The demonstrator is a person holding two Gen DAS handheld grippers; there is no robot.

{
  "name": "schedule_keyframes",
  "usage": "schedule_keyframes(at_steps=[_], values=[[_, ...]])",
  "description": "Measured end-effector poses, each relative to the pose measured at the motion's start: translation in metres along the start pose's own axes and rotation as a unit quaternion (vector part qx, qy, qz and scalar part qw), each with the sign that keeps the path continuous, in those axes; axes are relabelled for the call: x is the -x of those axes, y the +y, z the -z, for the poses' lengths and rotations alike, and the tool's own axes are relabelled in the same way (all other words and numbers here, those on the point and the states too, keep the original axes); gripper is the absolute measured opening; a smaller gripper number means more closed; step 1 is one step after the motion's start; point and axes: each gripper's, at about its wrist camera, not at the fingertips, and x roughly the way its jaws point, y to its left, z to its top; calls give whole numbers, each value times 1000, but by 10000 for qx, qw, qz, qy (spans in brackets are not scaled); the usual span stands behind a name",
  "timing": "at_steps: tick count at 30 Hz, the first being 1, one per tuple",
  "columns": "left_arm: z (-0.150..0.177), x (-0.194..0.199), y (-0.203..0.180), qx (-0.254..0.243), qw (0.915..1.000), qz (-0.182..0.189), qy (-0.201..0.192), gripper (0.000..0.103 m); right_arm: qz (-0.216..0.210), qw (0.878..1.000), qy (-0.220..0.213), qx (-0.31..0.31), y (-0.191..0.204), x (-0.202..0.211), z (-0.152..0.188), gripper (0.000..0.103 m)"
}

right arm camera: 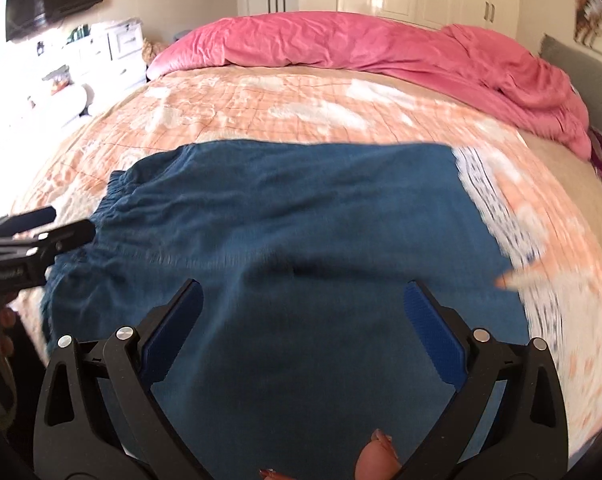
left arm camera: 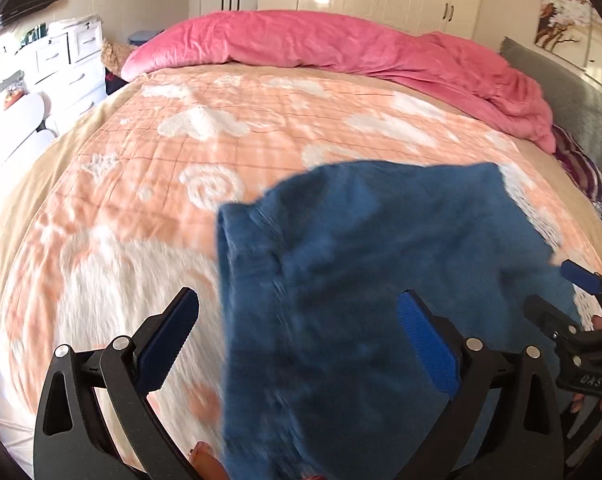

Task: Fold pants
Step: 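Grasp the denim pants waistband with the left gripper and lift it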

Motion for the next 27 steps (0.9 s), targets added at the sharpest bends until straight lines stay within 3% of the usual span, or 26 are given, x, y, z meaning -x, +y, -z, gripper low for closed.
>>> schedule_keyframes(at_steps=[5, 10, 19, 20, 21, 27], values=[[-36, -39, 21, 15, 9996, -181, 217, 99, 71, 9993, 111, 345, 11, -31, -36, 95], [-52, -70, 33, -32, 9991, -89, 425, 99, 110, 9980, 216, 588, 23, -61, -67, 95], [-53, -91, 46, 200, 9978, 457, 432, 96, 94, 9949, 306, 953, 36, -102, -94, 95], [-54, -91, 46, 208, 9978, 497, 387, 83, 59, 9946, 325, 984, 37, -107, -96, 95], [-54, -93, 46, 228, 9973, 566, 397, 53, 47, 9943, 352, 1009, 37, -112, -99, 95], [-56, -93, 52, 282, 9959, 827, 249, 33, -152, 9872, 517, 1500, 37, -133, -111, 95]])
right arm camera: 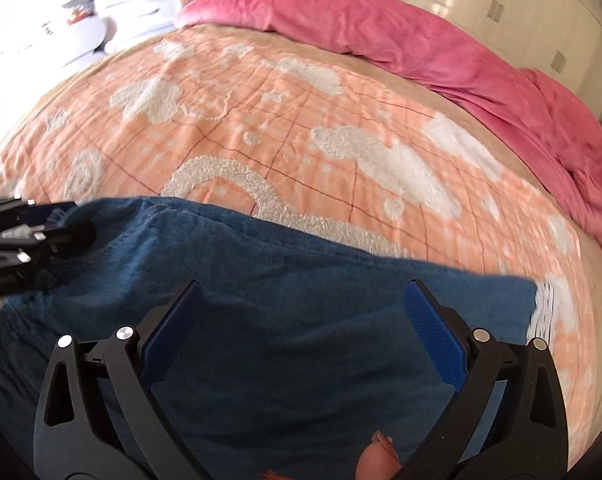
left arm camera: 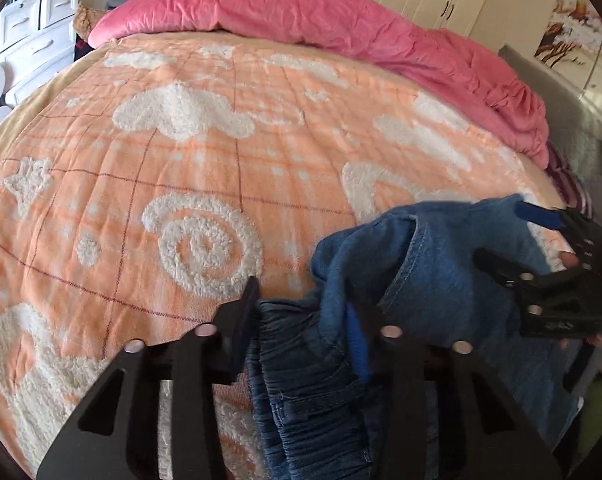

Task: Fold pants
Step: 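Grasp the denim pants waistband with the left gripper and lift it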

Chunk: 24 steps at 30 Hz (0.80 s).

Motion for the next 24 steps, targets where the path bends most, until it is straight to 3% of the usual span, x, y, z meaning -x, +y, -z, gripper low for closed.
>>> schedule_keyframes(at_steps=[8, 14, 15, 17, 18, 19, 20, 24], values=[[7, 36, -12, -368, 9969, 61, -689, 30, -636, 9904, 266, 1196, 6, -18, -26, 95], [14, 50, -23, -681, 9932, 1, -947, 30, -614, 9727, 534, 2174, 37, -37, -29, 93], [15, 51, -23, -696, 9929, 7, -960, 30, -674, 9725, 534, 2164, 39, -38, -28, 87], [16, 52, -24, -759, 9922, -24, -988, 30, -989, 9742, 474, 1970, 38, -31, -23, 49], [18, 55, -25, -804, 9914, -86, -1030, 30, -1137, 9756, 363, 1840, 37, -24, -18, 40], [19, 57, -25, -812, 9910, -108, -1062, 30, -1221, 9766, 244, 1756, 36, -16, -11, 20], [22, 61, -26, -830, 9902, -111, -1115, 30, -1165, 9787, 113, 1685, 35, -9, -4, 8], [29, 76, -36, -1022, 9863, -34, -1292, 30, -1265, 9871, -507, 844, 19, 33, 25, 3]])
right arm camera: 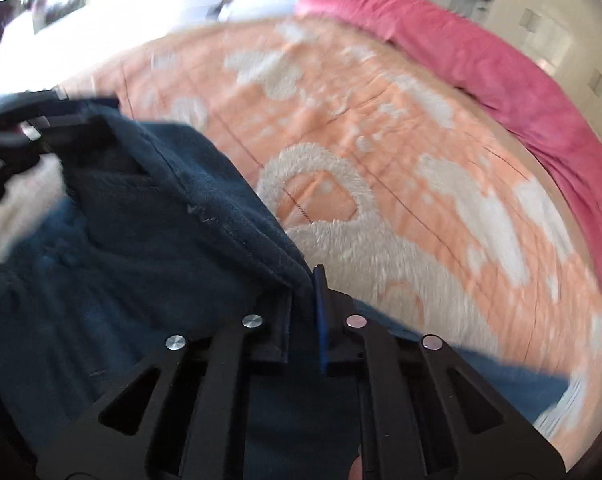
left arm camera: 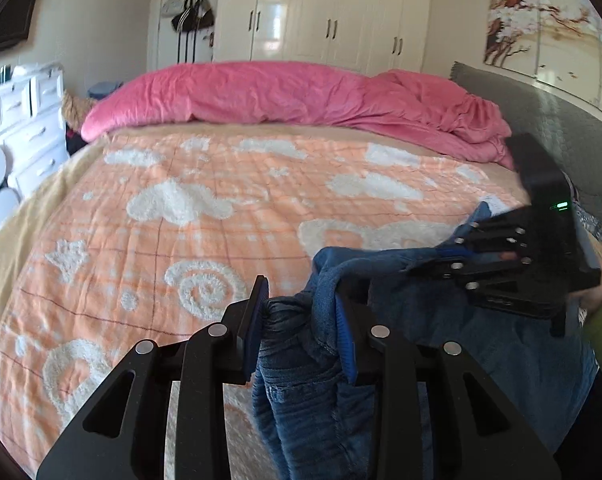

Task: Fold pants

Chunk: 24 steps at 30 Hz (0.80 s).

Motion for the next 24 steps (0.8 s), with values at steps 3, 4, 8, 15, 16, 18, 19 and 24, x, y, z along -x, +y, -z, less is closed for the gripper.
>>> schedule_keyframes(at_steps=[3, 4, 8, 15, 16, 18, 19, 24], values=[[4, 14, -9, -114, 9999, 45, -117, 30, -17, 9976, -422, -555, 5, 38, 18, 3], [7, 20, -13, -195, 9997, 11, -175, 30, 7, 9968, -512, -618, 11, 50, 23, 3], [24, 50, -32, -589, 9969, -246, -450, 32, -42, 9942, -808, -710, 40, 88, 45, 3], [63, 93, -46, -519, 9982, -157, -269, 33, -154, 9927, -649, -1006, 79, 111, 88, 3], [68, 97, -46, -517, 9984, -118, -185, 33, -193, 9922, -612, -1066, 83, 112, 95, 3], [79, 99, -46, -497, 9987, -100, 0, 35, -269, 9919, -486, -1146, 92, 109, 106, 3], [84, 101, -44, -446, 9989, -84, 90, 36, -276, 9924, -425, -1123, 98, 108, 111, 3], [99, 104, -35, -134, 9990, -41, 415, 39, -494, 9916, -277, -1161, 115, 107, 123, 3]])
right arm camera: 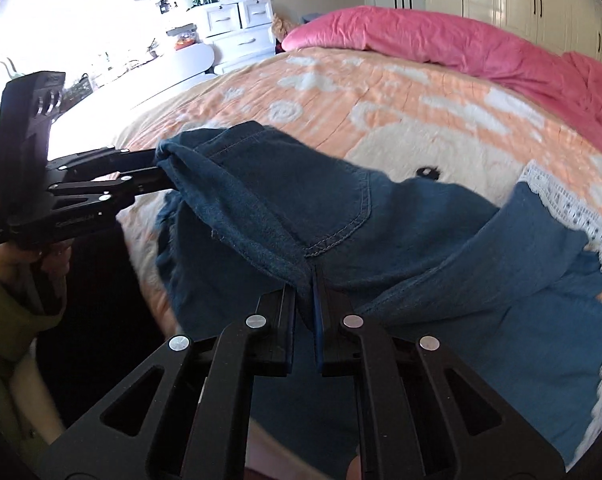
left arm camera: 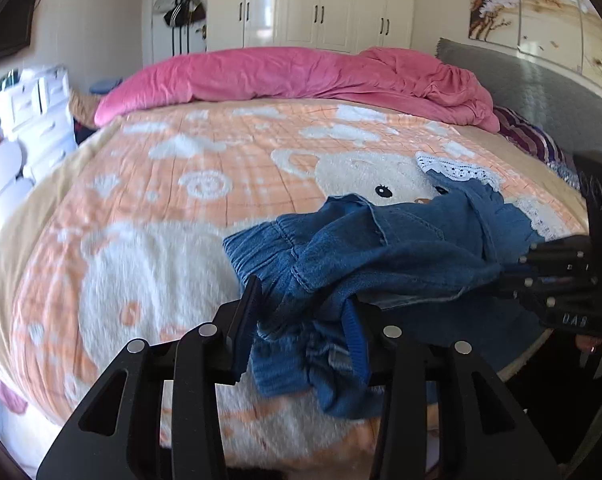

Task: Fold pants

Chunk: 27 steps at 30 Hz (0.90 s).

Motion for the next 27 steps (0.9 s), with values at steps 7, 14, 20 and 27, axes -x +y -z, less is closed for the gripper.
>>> schedule_keyframes(at_steps=[7, 14, 20, 27], values=[[23, -1, 13, 328, 9966, 307, 697, 52, -60, 9977, 612, 280, 16, -12, 26, 5], [17, 44, 38, 716, 9966, -248, 337, 51, -66, 9980, 560, 290, 22, -9, 32, 6], [-23, 28, -11, 486, 9940, 956, 214, 51, -62, 9969, 666, 421, 34, -13, 37, 11], [15, -39, -34, 106, 9917, 636, 1113, 49, -266, 9979, 556, 181, 32, 13, 46, 19]])
